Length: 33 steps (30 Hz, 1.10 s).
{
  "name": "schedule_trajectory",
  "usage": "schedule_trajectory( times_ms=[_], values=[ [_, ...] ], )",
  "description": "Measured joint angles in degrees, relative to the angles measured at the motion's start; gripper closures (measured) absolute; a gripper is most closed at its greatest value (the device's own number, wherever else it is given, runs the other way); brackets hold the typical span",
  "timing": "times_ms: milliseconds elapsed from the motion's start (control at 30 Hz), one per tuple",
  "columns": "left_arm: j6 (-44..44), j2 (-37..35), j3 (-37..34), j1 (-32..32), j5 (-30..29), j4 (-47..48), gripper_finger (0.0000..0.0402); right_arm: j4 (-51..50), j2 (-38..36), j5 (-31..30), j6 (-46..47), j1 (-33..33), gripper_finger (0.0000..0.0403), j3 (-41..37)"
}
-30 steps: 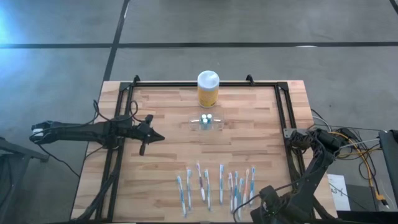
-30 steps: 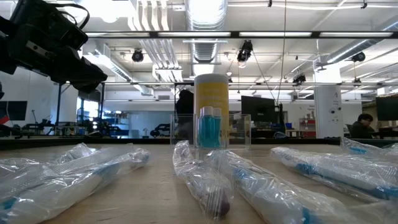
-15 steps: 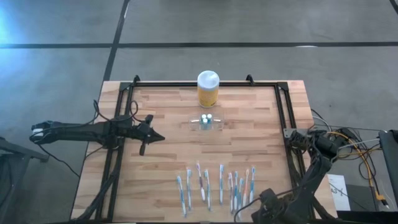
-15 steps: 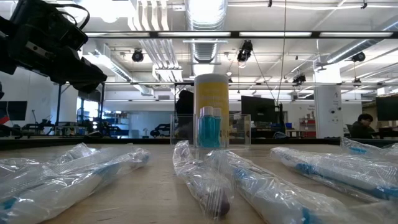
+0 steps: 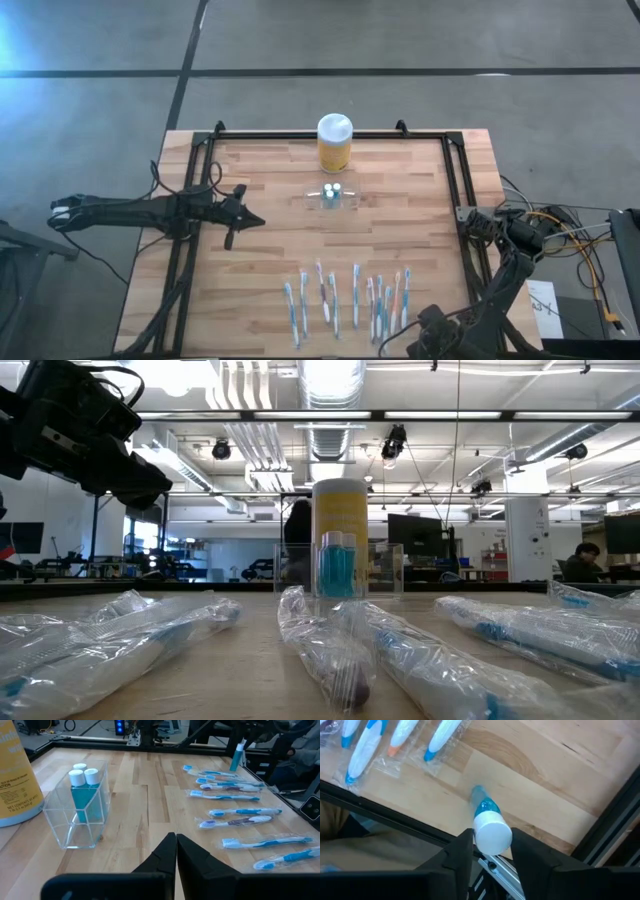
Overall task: Pick & Place toothbrushing station
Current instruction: Put the blue mouthwash into the transparent organizer
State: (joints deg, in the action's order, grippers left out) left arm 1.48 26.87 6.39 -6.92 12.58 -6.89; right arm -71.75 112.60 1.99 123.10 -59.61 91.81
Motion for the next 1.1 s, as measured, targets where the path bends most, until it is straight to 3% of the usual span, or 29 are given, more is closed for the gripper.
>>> schedule_trajectory(
  times_ms=[133,367,500,733,900,1000,1100],
  values=[
    [-0.02,0.00,0.00,0.00,0.00,-0.01,0.0385,0.07,0.00,-0.27,-0.99,0.00,0.0319,0.00],
    [-0.09,0.01,0.00,0.00,0.00,-0.01,0.0385,-0.14,-1.22,-3.79,-2.19,0.33,0.0335,-0.02],
    [-0.11,0.00,0.00,0.00,0.00,-0.03,0.0385,-6.26,-5.54,-8.21,-6.36,2.91,0.0358,1.86],
    [1.18,0.00,0.00,0.00,0.02,0.01,0.0385,-18.50,-12.86,-20.20,-22.42,10.86,0.0397,7.15],
    [3.37,0.02,-0.02,0.00,0.04,0.59,0.0385,-17.99,-16.52,-16.02,-28.55,15.17,0.0396,4.10],
    [3.67,0.00,-0.02,0.00,0.05,1.42,0.0385,-17.84,-17.10,-10.68,-28.59,14.95,0.0396,0.29],
    [3.97,0.02,-0.04,0.00,0.06,2.52,0.0385,-13.35,-16.46,-10.36,-28.38,13.10,0.0395,-4.06]
  ],
)
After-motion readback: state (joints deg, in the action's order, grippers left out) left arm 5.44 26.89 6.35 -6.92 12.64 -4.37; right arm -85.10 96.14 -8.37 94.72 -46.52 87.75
